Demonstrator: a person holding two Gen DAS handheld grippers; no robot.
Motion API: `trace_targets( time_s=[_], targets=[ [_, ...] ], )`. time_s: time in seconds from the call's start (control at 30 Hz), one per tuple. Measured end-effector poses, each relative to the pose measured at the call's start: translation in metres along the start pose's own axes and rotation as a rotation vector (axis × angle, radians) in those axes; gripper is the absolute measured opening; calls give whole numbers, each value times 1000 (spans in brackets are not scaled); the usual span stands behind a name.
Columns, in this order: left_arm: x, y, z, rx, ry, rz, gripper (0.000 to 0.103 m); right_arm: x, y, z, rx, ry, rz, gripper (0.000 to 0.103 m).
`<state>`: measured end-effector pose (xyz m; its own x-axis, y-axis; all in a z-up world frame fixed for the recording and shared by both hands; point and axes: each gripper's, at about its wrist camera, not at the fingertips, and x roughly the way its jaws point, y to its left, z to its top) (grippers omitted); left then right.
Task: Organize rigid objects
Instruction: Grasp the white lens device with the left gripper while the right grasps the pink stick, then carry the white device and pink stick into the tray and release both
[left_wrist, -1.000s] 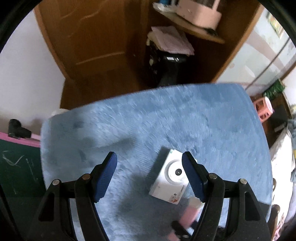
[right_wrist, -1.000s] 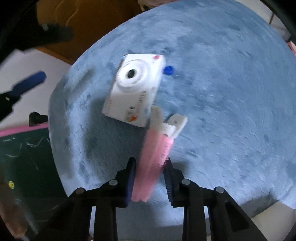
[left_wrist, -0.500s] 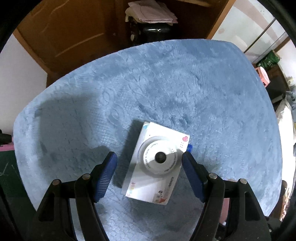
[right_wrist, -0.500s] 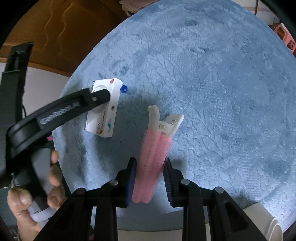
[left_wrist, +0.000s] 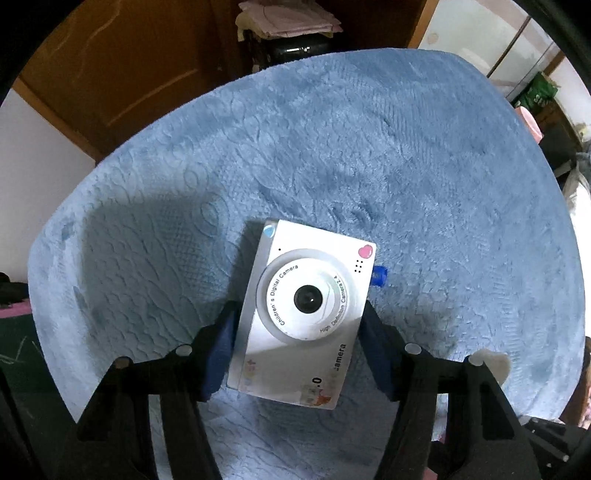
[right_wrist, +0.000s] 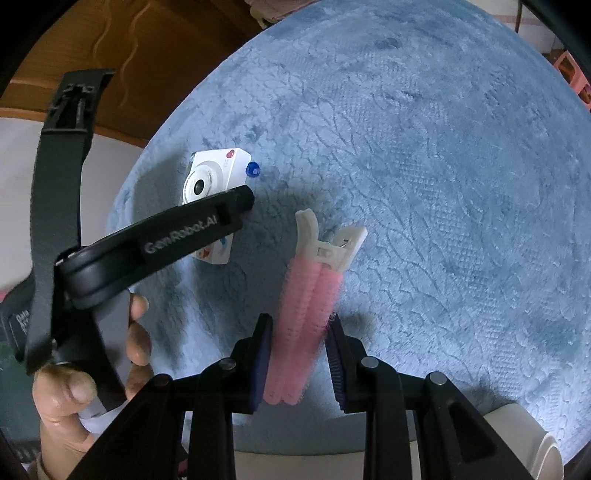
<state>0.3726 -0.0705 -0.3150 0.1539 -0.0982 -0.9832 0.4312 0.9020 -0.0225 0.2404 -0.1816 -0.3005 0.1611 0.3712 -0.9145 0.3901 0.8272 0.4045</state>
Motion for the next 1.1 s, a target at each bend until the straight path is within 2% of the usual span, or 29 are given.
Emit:
trace_targets(
  time_s=[0.17,0.3,0.47,0.7,0.87,1.1],
  targets=[
    [-9,-5,-13,-19,-18,26,65,-3,0,-2,-7,-6,-3,28],
    [-33,-9,-26,-38,-40,11,65,-12,3,-11,-28,-30,-5,28],
    [-87,-10,-46,-54,-98,-18,65,-38,3,-25,-50,-69,-1,28],
    [-178,-16,-82,-75,-217,-30,65,-90,12,-51,-108,-182,-5,28],
    [-220,-28,-126,-97,-292,-63,65,-130,14,-84,-149,-258,-4,28],
    [-229,-61,-192,-79,-288,-171,65,-178,-8,-163,-283,-335,-29,28]
  ],
)
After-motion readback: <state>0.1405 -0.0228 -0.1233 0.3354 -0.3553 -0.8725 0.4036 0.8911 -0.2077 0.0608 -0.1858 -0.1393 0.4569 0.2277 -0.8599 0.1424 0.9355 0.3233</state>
